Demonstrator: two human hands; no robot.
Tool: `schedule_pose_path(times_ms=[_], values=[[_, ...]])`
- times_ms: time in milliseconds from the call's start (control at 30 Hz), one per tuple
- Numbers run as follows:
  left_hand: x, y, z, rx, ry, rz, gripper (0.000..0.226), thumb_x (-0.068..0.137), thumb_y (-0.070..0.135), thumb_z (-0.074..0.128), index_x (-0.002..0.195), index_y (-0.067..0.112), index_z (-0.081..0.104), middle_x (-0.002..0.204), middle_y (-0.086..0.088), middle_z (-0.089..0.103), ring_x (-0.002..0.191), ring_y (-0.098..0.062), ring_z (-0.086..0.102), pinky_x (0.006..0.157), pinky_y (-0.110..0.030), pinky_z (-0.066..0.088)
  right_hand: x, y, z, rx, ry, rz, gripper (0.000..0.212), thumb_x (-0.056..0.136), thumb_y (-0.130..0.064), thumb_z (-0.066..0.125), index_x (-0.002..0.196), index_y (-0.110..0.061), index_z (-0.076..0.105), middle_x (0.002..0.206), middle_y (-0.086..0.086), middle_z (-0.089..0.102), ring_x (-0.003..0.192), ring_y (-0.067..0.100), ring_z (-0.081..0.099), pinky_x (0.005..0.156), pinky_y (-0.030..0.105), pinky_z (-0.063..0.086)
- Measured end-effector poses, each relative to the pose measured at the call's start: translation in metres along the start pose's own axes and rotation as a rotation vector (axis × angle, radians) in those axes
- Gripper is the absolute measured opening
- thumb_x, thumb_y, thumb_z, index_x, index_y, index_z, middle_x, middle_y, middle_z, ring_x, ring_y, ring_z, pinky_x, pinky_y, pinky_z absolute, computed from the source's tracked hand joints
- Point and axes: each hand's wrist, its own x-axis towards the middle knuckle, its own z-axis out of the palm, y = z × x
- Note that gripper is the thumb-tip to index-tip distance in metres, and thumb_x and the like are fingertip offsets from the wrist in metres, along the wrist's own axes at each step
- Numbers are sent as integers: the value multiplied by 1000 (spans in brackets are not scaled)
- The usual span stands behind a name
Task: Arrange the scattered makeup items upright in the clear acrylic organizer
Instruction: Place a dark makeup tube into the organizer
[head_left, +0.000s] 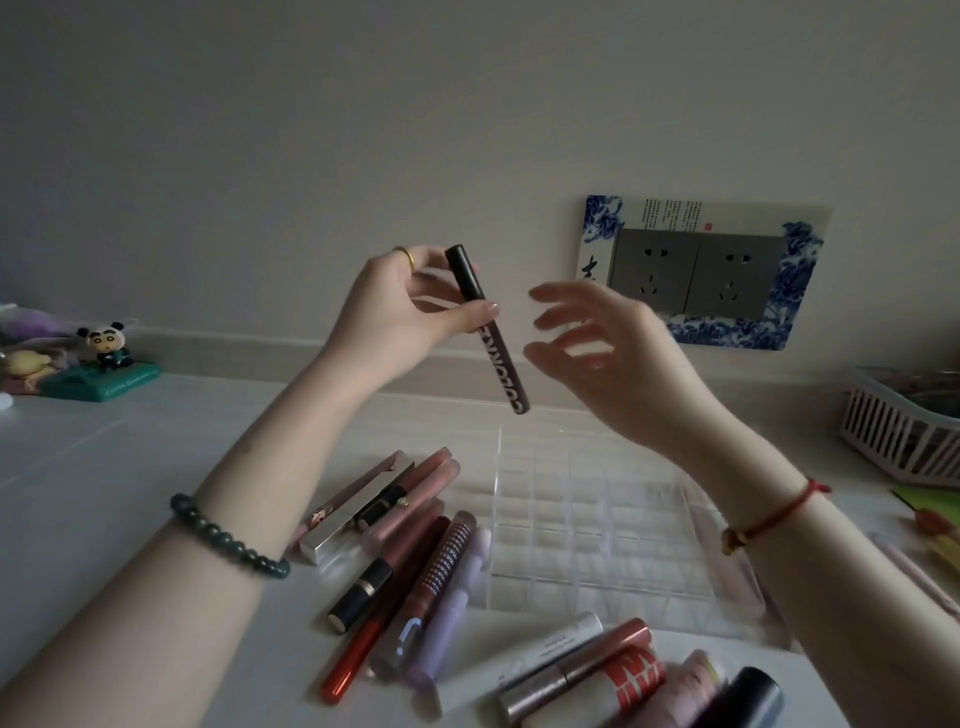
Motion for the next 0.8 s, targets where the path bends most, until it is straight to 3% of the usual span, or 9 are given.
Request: schedule_pose_path(times_ms=[100,200,333,500,667,800], values=[[-2,-6,16,-70,-36,-21,22,62,24,78,77,24,63,75,9,68,70,-4,66,74,-27,54,-1,11,11,50,-36,43,36,77,-22,64,112,-21,56,95,-5,65,80,5,64,76,26,55],[-5,-9,27,-151,-66,-53,27,52,33,76,76,24,65,72,9,69,69,-4,66,65,-22,55,-5,25,15,112,-3,79,27,77,-17,66,104,-17,62,85,-6,68,74,5,66,73,23,56],[-8,-12,34,-149,-98,-51,32,49,36,74,77,23,66,78,8,70,72,-6,67,67,-24,54,-7,31,20,183,58,97,17,76,-10,66,94,-14,66,79,-1,69,69,7,67,70,22,56],[-6,-6,31,-159,-73,1,30,51,37,74,77,25,67,71,11,71,72,-7,67,74,-27,55,-5,27,23,256,89,69,19,76,-9,67,94,-11,66,79,1,69,69,6,67,69,19,55],[-7,-12,34,-161,-94,-9,19,62,21,77,76,27,66,65,15,70,71,-6,67,74,-25,56,-5,31,28,242,93,96,18,74,-9,68,92,-13,66,79,3,70,69,8,67,71,19,55],[-10,-23,38,-119,-141,-34,18,66,15,76,79,22,65,72,11,69,67,0,65,71,-15,52,-9,40,36,205,65,138,18,73,-10,69,89,-17,66,76,2,71,67,7,68,71,20,56]])
